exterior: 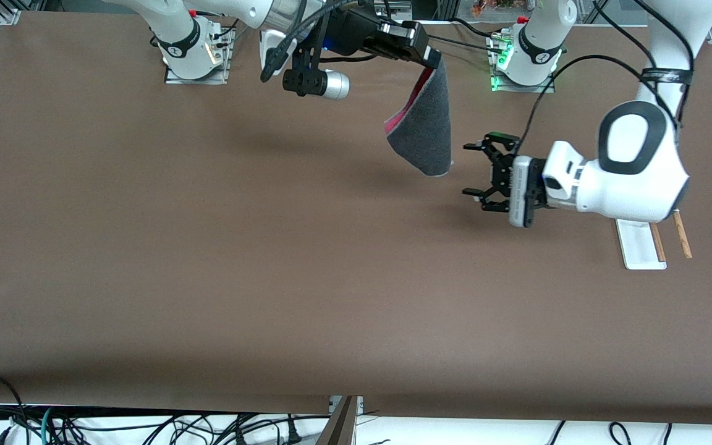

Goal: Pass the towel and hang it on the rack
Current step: 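Grasp the hanging towel with the left gripper below the right gripper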

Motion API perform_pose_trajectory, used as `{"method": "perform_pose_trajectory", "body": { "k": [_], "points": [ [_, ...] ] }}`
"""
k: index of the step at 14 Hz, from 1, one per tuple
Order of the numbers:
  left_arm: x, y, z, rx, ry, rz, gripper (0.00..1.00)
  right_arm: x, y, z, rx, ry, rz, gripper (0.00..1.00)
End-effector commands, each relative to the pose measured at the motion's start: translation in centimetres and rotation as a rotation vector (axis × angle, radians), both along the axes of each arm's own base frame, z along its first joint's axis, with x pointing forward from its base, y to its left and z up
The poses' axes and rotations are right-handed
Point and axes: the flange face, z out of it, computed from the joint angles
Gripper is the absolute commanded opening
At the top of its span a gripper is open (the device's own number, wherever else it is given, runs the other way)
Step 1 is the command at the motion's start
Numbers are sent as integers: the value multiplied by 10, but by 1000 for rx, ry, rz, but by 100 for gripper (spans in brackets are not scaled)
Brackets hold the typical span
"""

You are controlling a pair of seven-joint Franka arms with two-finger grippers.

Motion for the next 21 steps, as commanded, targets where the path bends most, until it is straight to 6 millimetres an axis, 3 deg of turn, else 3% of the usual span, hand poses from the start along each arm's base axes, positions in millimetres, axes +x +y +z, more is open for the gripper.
{"method": "perform_pose_trajectory", "body": {
  "k": [1,5,11,14,16,20,21],
  "points": [
    [-11,-19,-2,-35,-83,-68,100,0,2,3,26,16,-4,0],
    [-41,-32,-18,-100,-123,-97,100,1,3,2,25,18,-5,0],
    [-45,-48,-20,-189,-159,-91,99,1,3,2,25,18,-5,0],
    [-43,-49,-19,-225,-189,-84,91,1,3,2,25,20,-6,0],
    [-43,-48,-19,-229,-192,-87,82,1,3,2,25,20,-6,0],
    [-42,-47,-18,-232,-196,-86,51,0,3,2,25,21,-6,0],
    [-41,-45,-19,-242,-216,-97,38,1,3,2,26,21,-7,0]
  ]
}}
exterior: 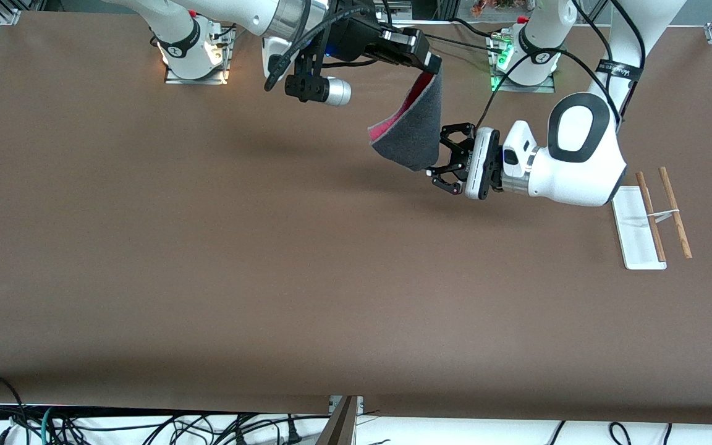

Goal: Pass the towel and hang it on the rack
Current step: 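Grasp the hanging towel with the left gripper below the right gripper, then open the right gripper while the left gripper carries the towel away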

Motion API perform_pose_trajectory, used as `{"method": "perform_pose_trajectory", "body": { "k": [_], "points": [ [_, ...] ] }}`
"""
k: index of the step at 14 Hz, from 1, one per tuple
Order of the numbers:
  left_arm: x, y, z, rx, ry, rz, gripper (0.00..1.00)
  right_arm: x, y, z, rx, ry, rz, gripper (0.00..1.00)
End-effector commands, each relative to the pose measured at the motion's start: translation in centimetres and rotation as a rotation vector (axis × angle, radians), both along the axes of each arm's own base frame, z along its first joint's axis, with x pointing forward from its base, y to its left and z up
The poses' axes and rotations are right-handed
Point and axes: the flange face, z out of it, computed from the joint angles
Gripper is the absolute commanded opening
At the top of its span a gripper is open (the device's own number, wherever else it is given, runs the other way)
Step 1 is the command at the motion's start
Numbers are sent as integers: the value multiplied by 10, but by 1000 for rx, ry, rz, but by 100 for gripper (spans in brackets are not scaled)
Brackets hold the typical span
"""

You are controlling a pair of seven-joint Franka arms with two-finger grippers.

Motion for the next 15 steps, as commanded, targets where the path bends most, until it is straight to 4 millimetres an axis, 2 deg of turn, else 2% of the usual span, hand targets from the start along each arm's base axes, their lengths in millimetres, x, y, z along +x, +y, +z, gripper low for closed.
{"method": "perform_pose_trajectory", "body": {
  "k": [1,2,5,6,7,8,12,15],
  "points": [
    [-5,7,3,-49,-88,-10,12,-1,2,5,27,16,-5,0],
    [-4,12,2,-62,-102,-20,0,-1,2,5,27,16,-5,0],
    [-5,20,0,-74,-87,-25,0,-1,2,5,28,14,-5,0],
    [-6,19,0,-76,-85,-29,0,0,1,5,28,16,-6,6],
    [-5,19,1,-77,-85,-30,0,1,0,5,28,18,-9,64],
    [-6,19,1,-79,-84,-32,0,2,-1,4,26,21,-13,100],
    [-5,21,2,-79,-80,-29,0,17,-16,7,83,46,-45,100],
    [-5,21,3,-75,-71,-24,0,37,-43,14,124,72,-77,100]
  ]
}}
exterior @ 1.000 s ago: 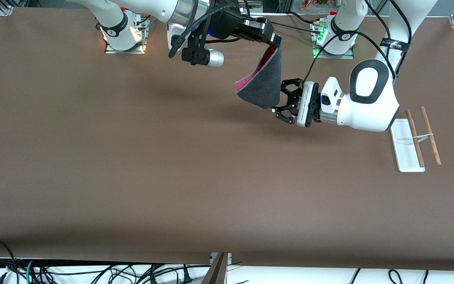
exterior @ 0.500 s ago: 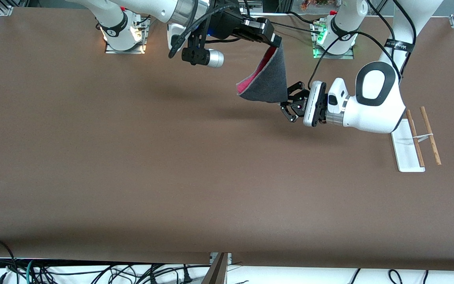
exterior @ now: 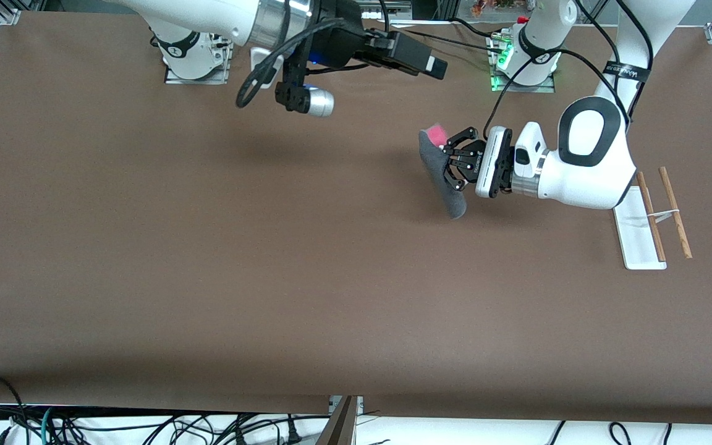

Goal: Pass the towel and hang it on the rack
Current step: 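Open the right gripper while the left gripper carries the towel away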

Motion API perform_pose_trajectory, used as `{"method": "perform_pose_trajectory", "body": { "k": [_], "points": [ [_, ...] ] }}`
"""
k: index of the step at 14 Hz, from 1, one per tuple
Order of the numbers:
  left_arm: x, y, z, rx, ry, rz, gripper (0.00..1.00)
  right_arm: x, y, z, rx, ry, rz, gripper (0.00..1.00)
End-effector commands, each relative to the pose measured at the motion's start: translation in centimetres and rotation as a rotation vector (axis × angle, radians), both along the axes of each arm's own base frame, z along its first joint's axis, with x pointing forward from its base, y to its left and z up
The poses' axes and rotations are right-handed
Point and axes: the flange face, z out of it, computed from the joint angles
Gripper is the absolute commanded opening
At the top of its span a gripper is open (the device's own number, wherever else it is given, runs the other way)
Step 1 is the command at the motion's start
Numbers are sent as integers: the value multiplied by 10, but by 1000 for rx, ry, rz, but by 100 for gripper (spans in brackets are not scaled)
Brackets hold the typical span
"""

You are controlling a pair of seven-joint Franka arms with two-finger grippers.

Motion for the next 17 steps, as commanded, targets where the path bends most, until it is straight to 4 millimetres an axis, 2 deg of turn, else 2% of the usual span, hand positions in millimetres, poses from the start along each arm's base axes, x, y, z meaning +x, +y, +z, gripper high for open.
{"method": "perform_pose_trajectory", "body": {
  "k": [1,4,6,8,11,13,14,17],
  "points": [
    [-5,4,12,-13,-13,10,0,19,-31,7,32,15,-35,100],
    [-4,14,17,23,46,15,0,23,-73,3,-37,-73,25,100],
    [5,32,30,139,47,-15,0,28,-114,-9,-94,-155,119,100],
    [15,59,44,255,99,-32,0,36,-155,-33,-199,-239,220,100],
    [21,95,53,350,92,-78,0,46,-212,-80,-380,-315,365,100],
    [24,138,52,424,104,-80,0,52,-249,-100,-515,-375,481,100],
    [31,169,47,452,116,-61,0,54,-267,-109,-594,-382,517,100],
    [46,241,40,557,158,-81,0,53,-312,-123,-777,-396,599,100]
  ]
}}
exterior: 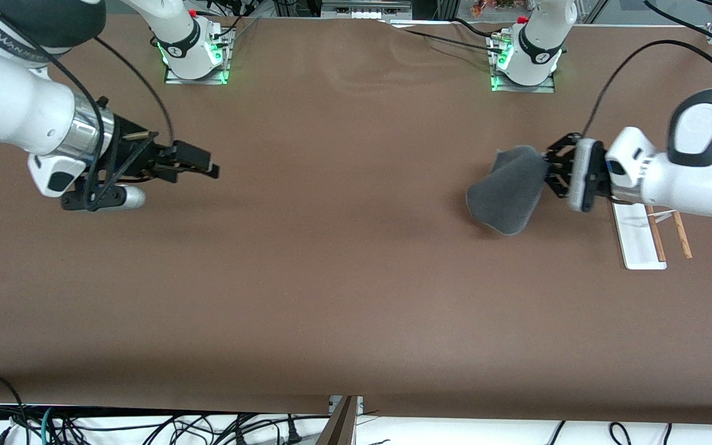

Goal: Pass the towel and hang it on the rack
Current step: 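Open the right gripper while the left gripper carries the towel away, then lower the towel over the rack dowels with the left gripper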

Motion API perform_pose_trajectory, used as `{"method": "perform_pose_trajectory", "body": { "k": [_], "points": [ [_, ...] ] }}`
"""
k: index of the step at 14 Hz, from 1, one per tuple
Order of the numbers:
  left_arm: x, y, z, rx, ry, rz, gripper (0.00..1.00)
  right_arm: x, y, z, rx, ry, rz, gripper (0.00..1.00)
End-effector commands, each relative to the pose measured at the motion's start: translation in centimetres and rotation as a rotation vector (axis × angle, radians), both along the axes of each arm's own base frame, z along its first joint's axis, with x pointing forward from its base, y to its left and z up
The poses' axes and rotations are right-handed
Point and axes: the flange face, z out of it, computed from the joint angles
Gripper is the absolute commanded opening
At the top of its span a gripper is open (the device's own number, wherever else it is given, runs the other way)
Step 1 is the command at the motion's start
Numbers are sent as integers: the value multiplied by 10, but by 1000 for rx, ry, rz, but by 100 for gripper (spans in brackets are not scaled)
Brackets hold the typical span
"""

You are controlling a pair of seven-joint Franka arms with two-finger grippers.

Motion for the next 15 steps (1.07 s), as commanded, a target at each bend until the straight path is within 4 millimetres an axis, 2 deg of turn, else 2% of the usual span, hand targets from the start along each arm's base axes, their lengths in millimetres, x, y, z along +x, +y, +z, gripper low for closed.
{"method": "perform_pose_trajectory", "body": {
  "k": [1,3,6,8,13,15],
  "points": [
    [19,57,-1,90,23,-9,0,-18,-37,-1,-128,-27,71,100],
    [16,98,-2,181,41,-12,0,-17,-63,-5,-212,-41,107,100],
    [0,160,-3,290,73,19,0,-15,-83,-1,-268,-57,142,100],
    [2,182,5,390,57,10,0,-17,-94,5,-304,-68,137,100],
    [12,248,-17,583,82,-8,0,-22,-104,11,-337,-46,145,100],
    [10,270,-28,599,99,9,0,-22,-102,11,-339,-47,150,100]
  ]
}}
